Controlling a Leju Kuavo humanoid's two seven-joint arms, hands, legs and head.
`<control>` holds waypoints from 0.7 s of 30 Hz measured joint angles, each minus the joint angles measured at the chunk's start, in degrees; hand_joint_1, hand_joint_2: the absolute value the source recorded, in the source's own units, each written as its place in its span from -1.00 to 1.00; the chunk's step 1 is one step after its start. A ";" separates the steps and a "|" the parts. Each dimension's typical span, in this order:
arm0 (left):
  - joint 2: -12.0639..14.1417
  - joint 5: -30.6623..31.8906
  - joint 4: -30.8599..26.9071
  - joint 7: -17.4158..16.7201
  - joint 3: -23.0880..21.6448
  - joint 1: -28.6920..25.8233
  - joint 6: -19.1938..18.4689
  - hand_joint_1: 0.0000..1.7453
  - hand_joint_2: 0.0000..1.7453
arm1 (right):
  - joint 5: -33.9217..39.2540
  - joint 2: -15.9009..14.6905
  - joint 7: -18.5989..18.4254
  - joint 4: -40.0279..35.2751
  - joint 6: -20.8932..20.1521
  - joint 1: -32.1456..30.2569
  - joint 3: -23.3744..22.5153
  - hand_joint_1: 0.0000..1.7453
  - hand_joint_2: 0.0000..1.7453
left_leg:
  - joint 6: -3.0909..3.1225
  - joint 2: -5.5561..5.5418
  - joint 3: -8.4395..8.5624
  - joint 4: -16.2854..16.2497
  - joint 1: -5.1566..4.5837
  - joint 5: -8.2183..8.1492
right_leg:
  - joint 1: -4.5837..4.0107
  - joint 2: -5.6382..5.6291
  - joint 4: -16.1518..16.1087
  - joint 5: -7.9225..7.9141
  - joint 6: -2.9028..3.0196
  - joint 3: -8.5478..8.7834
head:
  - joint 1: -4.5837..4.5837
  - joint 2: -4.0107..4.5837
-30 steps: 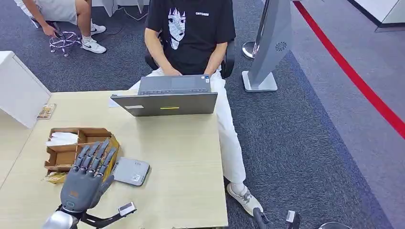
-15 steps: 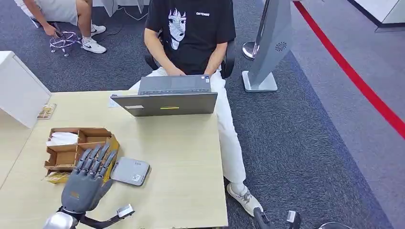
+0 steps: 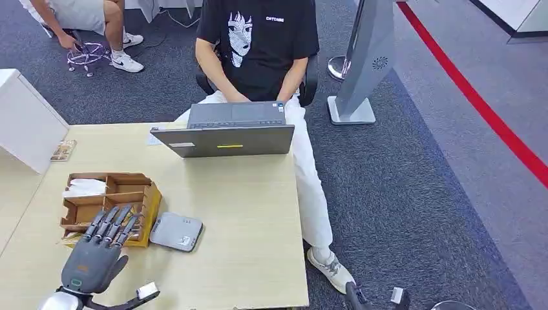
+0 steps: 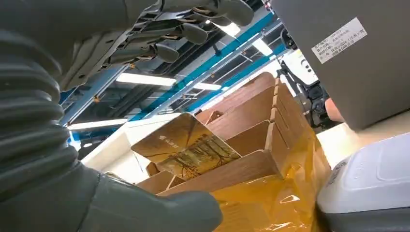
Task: Pass the card to the sensor for recognition and then transmit it.
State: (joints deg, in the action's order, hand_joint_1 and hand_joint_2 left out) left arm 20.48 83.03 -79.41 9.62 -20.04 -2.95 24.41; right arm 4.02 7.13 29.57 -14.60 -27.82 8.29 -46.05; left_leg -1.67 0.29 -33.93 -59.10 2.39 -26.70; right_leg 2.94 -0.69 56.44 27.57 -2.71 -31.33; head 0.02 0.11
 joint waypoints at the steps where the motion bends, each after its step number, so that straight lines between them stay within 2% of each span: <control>1: 0.07 0.00 0.00 0.00 0.00 -0.01 0.00 -1.00 1.00 | 0.00 0.00 0.00 0.00 0.00 -0.01 0.00 -1.00 1.00 | 0.00 0.00 0.00 0.00 0.00 0.00 | 0.00 0.00 0.00 0.00 0.00 0.00 | -0.02 0.00; 15: -0.81 -0.22 0.39 0.11 0.87 -0.08 0.94 -1.00 1.00 | -0.33 0.00 -0.02 0.00 0.02 0.01 0.00 -1.00 1.00 | 0.00 0.00 0.00 0.00 0.00 0.00 | 0.00 0.00 0.00 0.00 0.00 0.00 | 0.00 0.00; 21: -1.97 -1.25 2.97 0.04 2.80 -0.04 3.50 -1.00 1.00 | -1.16 0.00 -0.09 0.00 0.00 0.03 0.00 -1.00 1.00 | 0.00 0.00 0.01 0.00 0.01 0.00 | -0.01 0.00 0.00 0.00 0.00 0.00 | 0.00 0.00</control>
State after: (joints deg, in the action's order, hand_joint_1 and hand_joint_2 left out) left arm 18.51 81.79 -76.43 9.66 -17.24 -2.99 27.91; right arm 2.86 7.13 29.48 -14.60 -27.82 8.32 -46.05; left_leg -1.67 0.29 -33.93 -59.10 2.40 -26.69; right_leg 2.93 -0.69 56.44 27.57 -2.71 -31.33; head 0.02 0.11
